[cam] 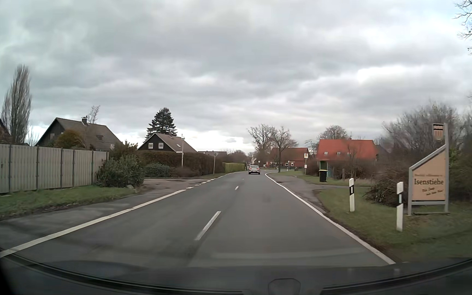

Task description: Follow the waypoints while adhering to traffic rules and regulations

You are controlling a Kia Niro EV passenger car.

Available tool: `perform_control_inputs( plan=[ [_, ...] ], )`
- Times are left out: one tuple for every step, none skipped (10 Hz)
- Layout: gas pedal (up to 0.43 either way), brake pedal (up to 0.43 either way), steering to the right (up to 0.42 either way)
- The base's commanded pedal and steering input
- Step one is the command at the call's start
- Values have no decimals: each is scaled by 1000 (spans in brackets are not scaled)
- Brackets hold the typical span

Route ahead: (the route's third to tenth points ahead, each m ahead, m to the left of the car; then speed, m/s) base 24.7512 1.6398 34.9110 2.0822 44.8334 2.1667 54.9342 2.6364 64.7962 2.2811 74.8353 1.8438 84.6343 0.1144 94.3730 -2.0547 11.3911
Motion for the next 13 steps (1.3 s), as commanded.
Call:
perform_control_inputs(
  plan=[
    [520,0,-2],
    [488,0,-2],
    [441,0,-2],
    [441,0,-2],
    [441,0,-2],
    [441,0,-2],
    [441,0,-2],
    [441,0,-2],
    [441,0,-3],
    [441,0,-4],
    [441,0,-4],
    [378,0,-3],
    [370,0,-2]
  ],
)
